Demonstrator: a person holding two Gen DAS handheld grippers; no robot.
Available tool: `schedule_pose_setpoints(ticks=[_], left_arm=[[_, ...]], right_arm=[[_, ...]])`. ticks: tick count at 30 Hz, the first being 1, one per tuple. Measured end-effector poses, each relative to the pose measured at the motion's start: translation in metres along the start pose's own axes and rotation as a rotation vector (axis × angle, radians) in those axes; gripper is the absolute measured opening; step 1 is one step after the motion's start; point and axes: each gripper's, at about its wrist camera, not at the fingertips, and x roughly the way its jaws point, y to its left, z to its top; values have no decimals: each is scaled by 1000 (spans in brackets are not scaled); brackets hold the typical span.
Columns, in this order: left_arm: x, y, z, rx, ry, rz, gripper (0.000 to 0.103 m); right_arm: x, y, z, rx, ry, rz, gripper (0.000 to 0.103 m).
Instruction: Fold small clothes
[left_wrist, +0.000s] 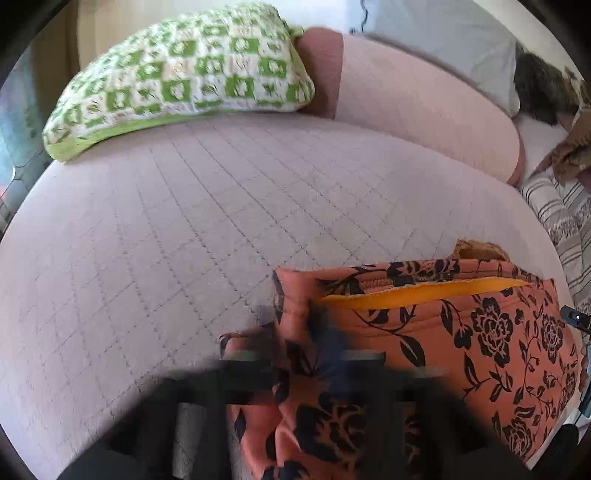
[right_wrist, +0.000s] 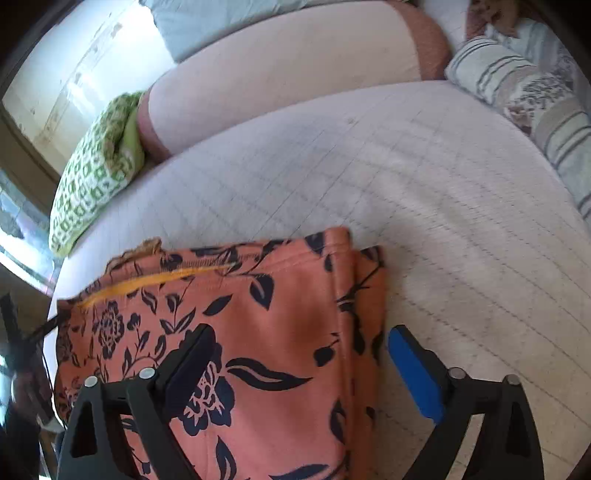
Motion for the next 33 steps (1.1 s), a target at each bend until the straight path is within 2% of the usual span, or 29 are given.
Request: schedule_pose_setpoints(ticks=[1, 2, 4, 7, 9, 11, 13, 15, 17, 19, 20, 22, 23, 24, 25, 26, 29, 33], left_arm=[[-10, 1, -1, -7, -10, -20, 4], [-24, -4, -3, 2, -45, -49, 4], [-53, -15, -6, 36, -118, -69, 4], [-92, -27, -17, 81, -222, -115, 4], [-107, -31, -22, 106, -259, -113, 4], [-102, -34, -21, 143, -253, -82, 5], [-92, -31, -20, 136, -229, -74, 5], [-85, -28, -18, 123, -216, -63, 5], [-78, -25, -17, 113, -201, -69, 5], [-73, -24, -18, 104, -189, -64, 5], [-71, -23, -18, 101, -181, -61, 5], [-72, -20, -19, 93, -180, -54, 4], [-79, -16, -21, 91, -199, -60, 4], [-88, -11, -23, 93, -217, -66, 4], [-99, -2, -26, 95, -241, -71, 4], [-115, 14, -30, 90, -272, -85, 4], [-185, 4, -60, 61, -390, -139, 4], [-268, -9, -107, 52, -498, -191, 4]], right_arm=[[5, 1, 2, -10, 25, -2, 57], [10, 3, 0, -16, 49, -14, 42], [12, 4, 3, -34, 68, -21, 32], [3, 4, 3, -55, 43, 0, 30], [-7, 3, 3, -44, 11, 31, 30], [-14, -1, 3, -24, -29, 41, 34], [-14, -7, 6, 11, -27, 14, 89], [-18, -6, 8, 9, -84, 14, 89], [-11, -1, 13, -17, -77, -24, 90], [5, 0, 18, -22, -40, -24, 88], [17, 3, 21, -32, -12, -39, 85], [29, 7, 24, -43, 19, -77, 27], [27, 9, 25, -39, 10, -81, 25], [18, 13, 25, -46, -7, -77, 11], [6, 16, 24, -58, -27, -71, 6], [-14, 20, 20, -66, -66, -57, 6], [-88, 24, 1, -39, -200, 26, 6], [-191, 26, -40, -11, -365, 150, 6]])
